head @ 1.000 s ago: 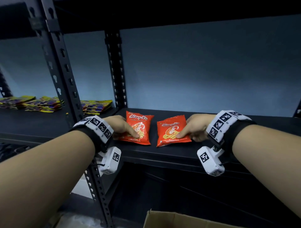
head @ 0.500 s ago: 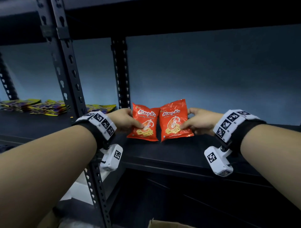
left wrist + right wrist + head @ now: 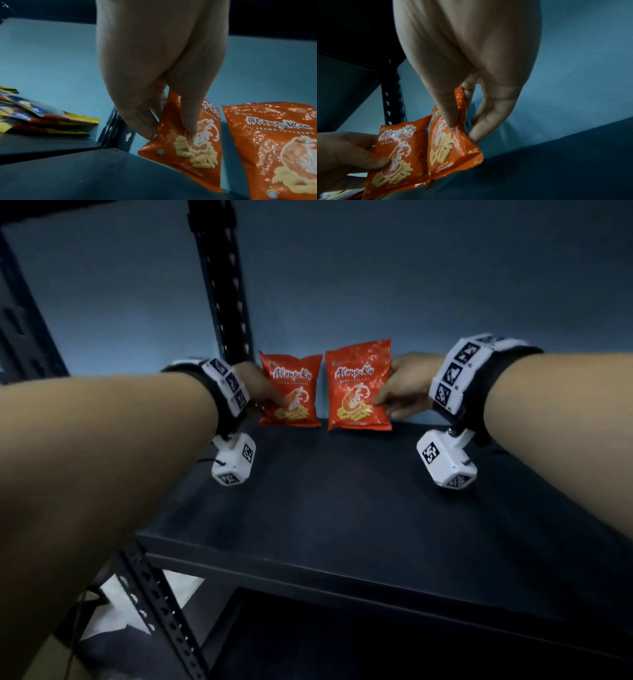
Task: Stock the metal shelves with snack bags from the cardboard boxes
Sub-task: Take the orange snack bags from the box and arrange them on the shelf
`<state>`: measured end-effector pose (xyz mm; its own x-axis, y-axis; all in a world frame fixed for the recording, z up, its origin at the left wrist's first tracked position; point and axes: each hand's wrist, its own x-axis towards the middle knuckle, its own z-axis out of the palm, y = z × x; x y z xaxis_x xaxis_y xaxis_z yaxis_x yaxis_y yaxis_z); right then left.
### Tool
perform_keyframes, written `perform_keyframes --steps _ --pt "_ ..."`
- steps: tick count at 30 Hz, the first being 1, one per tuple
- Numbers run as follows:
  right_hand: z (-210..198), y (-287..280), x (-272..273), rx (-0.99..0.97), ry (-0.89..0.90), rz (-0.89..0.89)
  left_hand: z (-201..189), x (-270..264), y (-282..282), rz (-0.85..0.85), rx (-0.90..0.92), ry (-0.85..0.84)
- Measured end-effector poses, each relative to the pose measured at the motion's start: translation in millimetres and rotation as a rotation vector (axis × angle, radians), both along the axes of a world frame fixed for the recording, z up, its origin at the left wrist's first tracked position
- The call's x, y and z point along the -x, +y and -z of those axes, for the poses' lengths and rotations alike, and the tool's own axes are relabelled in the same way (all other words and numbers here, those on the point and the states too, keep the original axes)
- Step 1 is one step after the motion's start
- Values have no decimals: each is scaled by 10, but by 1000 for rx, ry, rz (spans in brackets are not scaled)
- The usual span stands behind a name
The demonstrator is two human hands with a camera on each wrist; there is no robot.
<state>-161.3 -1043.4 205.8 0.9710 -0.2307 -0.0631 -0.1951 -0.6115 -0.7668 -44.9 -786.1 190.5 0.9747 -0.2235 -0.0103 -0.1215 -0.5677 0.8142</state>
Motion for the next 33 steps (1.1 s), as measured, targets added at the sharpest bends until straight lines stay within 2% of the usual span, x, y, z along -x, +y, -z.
perform_keyframes --steps 5,10,13,17,22,28,33 --pt "183 -17 -385 2 23 14 45 -218 -98 -12 -34 37" --pt "197 20 -436 138 -48 105 85 -473 -55 -96 -49 1" --pt "174 49 -406 206 -47 109 9 -307 -64 -133 -128 -84" --pt "99 62 -280 226 8 90 -51 -87 -104 -86 -243 -120" --pt "-9 -32 158 259 -11 64 -84 426 -44 50 -366 -313" --pt "-98 149 1140 533 1 -8 -34 1297 -94 194 -482 -449" --pt "38 296 2036 419 -33 -65 45 2094 -134 361 -435 -400"
